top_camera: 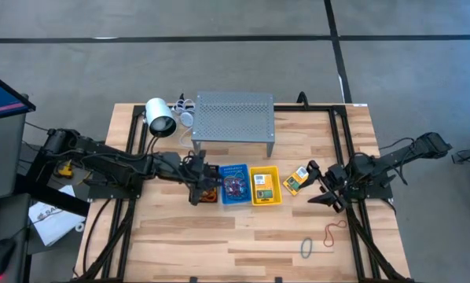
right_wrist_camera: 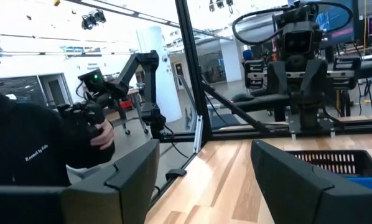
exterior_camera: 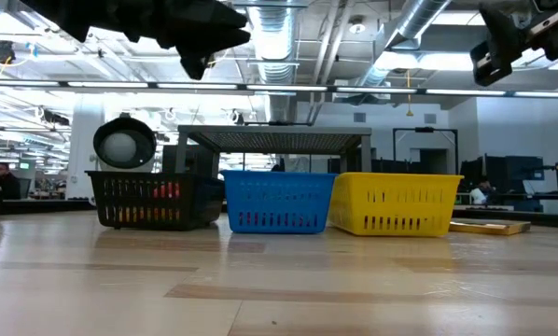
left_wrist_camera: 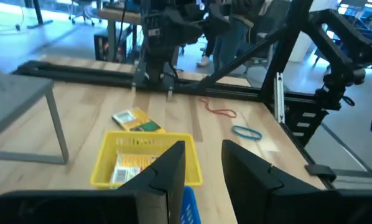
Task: Pick & Place Office Desk Supplies
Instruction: Put the blue rubber band into the blue basket
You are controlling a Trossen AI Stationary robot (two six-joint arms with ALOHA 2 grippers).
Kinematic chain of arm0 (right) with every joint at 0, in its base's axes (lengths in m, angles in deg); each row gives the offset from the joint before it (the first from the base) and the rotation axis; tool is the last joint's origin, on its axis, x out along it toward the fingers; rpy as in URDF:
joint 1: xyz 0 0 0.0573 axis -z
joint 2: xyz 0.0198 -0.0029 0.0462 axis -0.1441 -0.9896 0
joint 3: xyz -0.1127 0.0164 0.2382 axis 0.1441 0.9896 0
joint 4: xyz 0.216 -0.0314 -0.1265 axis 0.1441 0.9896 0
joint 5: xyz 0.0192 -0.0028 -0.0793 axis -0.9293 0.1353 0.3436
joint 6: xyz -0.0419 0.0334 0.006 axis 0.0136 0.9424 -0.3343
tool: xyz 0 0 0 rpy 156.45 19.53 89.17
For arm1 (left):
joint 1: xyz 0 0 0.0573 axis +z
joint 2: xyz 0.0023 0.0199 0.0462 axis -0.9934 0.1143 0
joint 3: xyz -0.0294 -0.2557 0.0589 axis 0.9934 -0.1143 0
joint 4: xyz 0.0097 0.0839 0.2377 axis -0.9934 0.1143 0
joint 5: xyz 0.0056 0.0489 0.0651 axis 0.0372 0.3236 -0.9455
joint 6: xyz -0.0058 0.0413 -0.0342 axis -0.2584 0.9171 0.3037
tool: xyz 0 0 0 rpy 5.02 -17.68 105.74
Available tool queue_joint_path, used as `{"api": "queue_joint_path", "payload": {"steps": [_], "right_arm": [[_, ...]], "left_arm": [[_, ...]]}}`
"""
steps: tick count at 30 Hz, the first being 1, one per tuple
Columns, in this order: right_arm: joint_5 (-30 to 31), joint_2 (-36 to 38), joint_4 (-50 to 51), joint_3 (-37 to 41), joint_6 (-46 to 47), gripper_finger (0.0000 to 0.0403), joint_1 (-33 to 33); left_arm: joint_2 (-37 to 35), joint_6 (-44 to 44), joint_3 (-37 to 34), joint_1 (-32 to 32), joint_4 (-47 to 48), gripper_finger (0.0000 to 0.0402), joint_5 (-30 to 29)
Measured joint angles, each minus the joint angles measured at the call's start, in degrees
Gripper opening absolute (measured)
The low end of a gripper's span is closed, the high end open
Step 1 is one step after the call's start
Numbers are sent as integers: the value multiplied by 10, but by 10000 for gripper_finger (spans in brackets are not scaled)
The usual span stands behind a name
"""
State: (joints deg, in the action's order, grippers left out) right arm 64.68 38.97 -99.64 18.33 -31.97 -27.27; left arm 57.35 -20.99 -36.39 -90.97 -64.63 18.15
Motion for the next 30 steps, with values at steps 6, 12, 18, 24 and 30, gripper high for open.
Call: {"api": "queue_joint_path", "payload": {"steps": [6, 12, 18, 24, 30], "right_arm": [[0, 0, 28, 0, 0, 249, 0], [3, 0, -1, 0, 36, 249, 0], [5, 0, -65, -7, 5, 249, 0], [39, 0, 127, -87, 7, 249, -1], [98, -28, 403, -189, 106, 249, -28]], "left_arm": [[0, -20, 0, 0, -30, 102, -23], [0, 0, 0, 0, -81, 102, -27], [0, 80, 0, 0, -97, 102, -27], [0, 140, 0, 0, -113, 102, -27], [0, 145, 0, 5, -107, 102, -27]]}}
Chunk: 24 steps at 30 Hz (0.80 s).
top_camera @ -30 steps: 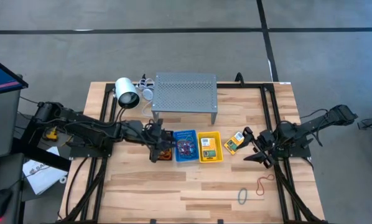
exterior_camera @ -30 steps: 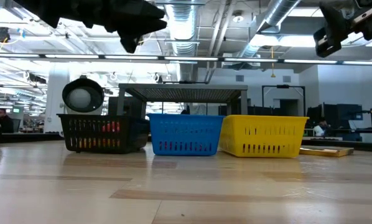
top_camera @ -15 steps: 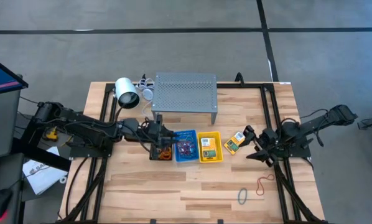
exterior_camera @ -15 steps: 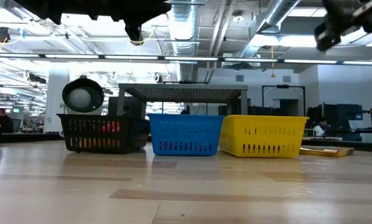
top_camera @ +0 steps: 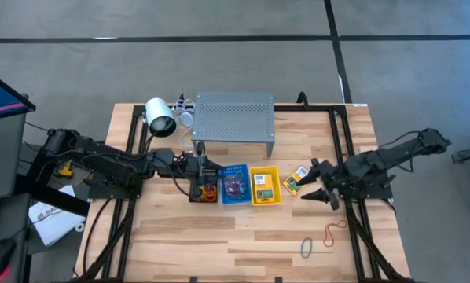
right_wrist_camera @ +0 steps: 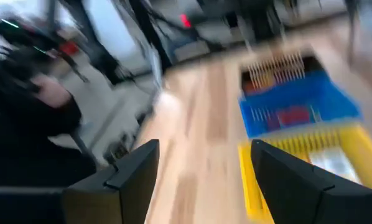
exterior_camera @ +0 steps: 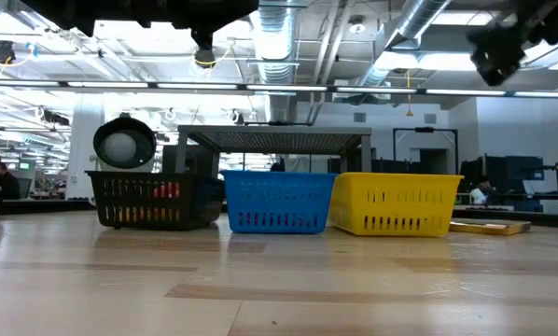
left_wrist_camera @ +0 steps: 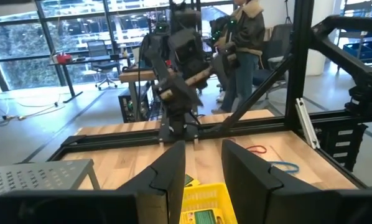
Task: Pick & Place Office Desk Supplies
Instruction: Put the blue rubber band into the blue basket
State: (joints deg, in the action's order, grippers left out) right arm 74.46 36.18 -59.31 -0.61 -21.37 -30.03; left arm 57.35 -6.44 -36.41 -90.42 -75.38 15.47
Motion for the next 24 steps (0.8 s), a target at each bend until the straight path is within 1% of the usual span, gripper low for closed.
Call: {"api": "queue_joint_path", "payload": {"steps": [3, 8, 11, 14, 17, 21, 24], "right_arm": [[17, -33, 76, -24, 67, 249, -23], [21, -113, 116, -43, 163, 249, -75], [21, -170, 122, -62, 191, 249, -106], [21, -232, 153, -90, 217, 249, -139], [21, -297, 201, -126, 241, 249, -171], [21, -387, 290, -175, 273, 249, -212], [16, -447, 320, -211, 293, 249, -239]], "left_arm": [[0, 0, 0, 0, 0, 102, 0], [0, 0, 0, 0, 0, 102, 0], [0, 0, 0, 0, 0, 102, 0], [0, -3, 0, 0, 0, 102, 0], [0, -21, 0, 0, 0, 102, 0], [0, -50, 0, 0, 0, 102, 0], [0, -75, 0, 0, 0, 102, 0]]}}
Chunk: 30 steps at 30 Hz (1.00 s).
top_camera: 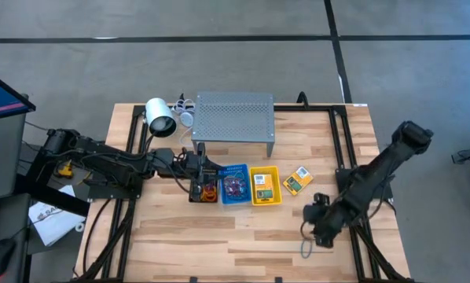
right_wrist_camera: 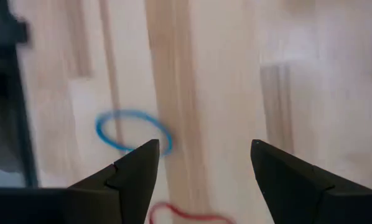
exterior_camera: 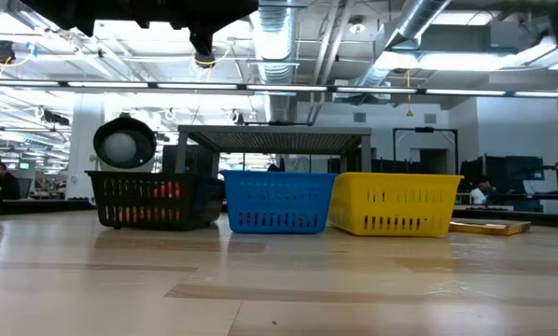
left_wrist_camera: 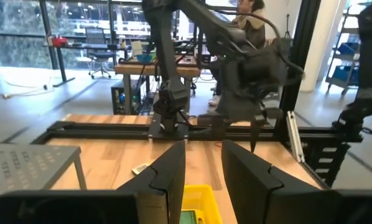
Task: Pick & Place Office Desk Supplies
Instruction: Put the blue rubber band into the blue basket
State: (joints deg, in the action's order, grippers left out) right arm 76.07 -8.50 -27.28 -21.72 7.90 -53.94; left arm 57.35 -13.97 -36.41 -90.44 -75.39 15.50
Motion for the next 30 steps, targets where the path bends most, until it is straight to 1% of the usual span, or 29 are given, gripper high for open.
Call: {"api": "queue_joint_path", "payload": {"steps": [2, 6, 11, 16, 19, 21, 25, 27, 30], "right_arm": [[0, -31, 18, -23, 9, 249, -15], [0, -83, 16, -69, 17, 249, -40], [7, -140, 3, -111, 23, 249, -51], [7, -201, -4, -124, 24, 249, -51], [6, -225, 19, -124, 27, 249, -47], [-7, -237, 49, -124, 40, 249, -40], [-65, -245, 98, -124, 56, 249, -18], [-85, -245, 103, -124, 56, 249, -8], [-88, -245, 87, -124, 44, 249, -3]], "left_arm": [[0, -14, 0, -1, 0, 102, 0], [0, -20, -1, -2, 2, 102, 0], [0, -26, -1, -4, 4, 102, 0], [0, -35, -1, -6, 5, 102, 0], [0, -36, -1, -10, 6, 102, 0], [0, -37, -1, -10, 6, 102, 0], [0, -47, -1, -13, 8, 102, 0], [0, -47, -1, -13, 8, 102, 0], [0, -47, -1, -13, 9, 102, 0]]}}
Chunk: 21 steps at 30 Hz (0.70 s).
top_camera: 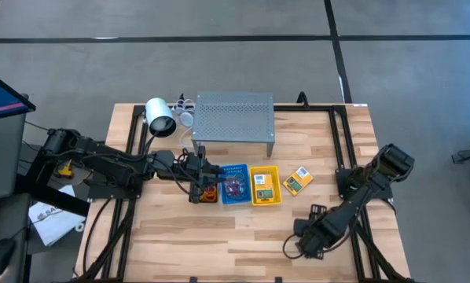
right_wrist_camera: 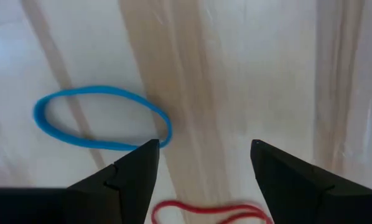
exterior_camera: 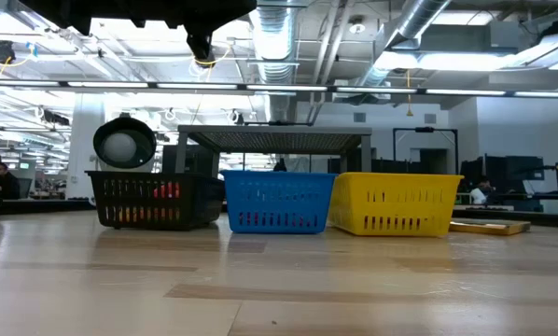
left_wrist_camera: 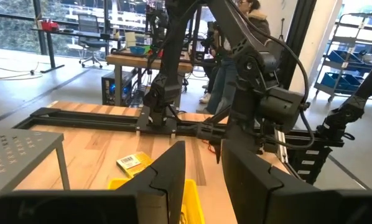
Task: Pick & Place Office Desk Supplies
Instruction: Put the blue rubber band into the blue basket
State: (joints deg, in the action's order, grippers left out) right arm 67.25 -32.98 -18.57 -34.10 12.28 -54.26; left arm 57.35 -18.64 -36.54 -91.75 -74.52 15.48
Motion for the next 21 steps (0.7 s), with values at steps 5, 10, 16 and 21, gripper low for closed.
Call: {"api": "queue_joint_path", "payload": {"steps": [5, 10, 16, 21], "right_arm": [[-11, 0, -25, 0, -38, 249, 0], [-10, 0, -41, 0, -52, 249, 3], [7, -3, -72, 0, -53, 249, 8], [7, -4, -74, 0, -55, 249, 15]], "left_arm": [[0, 0, 0, 0, 7, 102, 0], [0, 0, 0, 0, 22, 102, 0], [0, 0, 0, 0, 22, 102, 0], [0, 0, 0, 0, 22, 102, 0]]}}
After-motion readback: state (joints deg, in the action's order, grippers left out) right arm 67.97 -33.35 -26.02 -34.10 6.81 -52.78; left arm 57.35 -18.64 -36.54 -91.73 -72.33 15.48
